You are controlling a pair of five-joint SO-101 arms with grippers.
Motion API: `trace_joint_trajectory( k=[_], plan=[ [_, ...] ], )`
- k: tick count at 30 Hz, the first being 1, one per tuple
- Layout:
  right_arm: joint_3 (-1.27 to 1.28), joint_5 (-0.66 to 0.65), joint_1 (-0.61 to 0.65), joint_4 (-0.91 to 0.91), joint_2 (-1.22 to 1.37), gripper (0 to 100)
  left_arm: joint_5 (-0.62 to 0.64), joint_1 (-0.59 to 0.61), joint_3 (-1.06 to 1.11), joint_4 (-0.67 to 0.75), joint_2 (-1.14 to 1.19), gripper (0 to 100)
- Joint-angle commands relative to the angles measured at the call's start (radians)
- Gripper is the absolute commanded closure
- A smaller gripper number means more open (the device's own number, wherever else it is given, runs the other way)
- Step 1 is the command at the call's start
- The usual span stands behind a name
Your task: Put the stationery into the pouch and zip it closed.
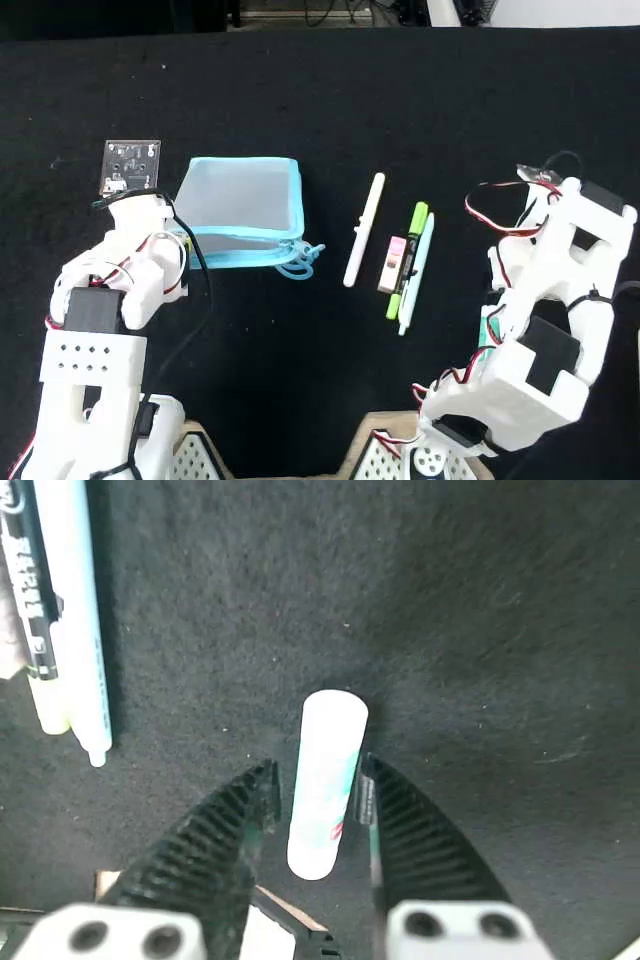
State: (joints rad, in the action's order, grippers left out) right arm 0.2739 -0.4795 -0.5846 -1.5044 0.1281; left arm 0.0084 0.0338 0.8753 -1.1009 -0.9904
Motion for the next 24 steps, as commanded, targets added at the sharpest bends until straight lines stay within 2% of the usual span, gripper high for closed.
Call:
trace_joint_trajectory(
  k=[1, 24],
  plan=[
    [-0.015, 0.003, 0.021, 0.014, 0.001, 88.2, 0.009, 0.008, -0.002, -0.003, 0.008, 97],
    [0.031, 0.003, -0.009, 0.129, 0.048, 88.1, 0.006, 0.012, -0.021, -0.003, 0.008, 97]
  ],
)
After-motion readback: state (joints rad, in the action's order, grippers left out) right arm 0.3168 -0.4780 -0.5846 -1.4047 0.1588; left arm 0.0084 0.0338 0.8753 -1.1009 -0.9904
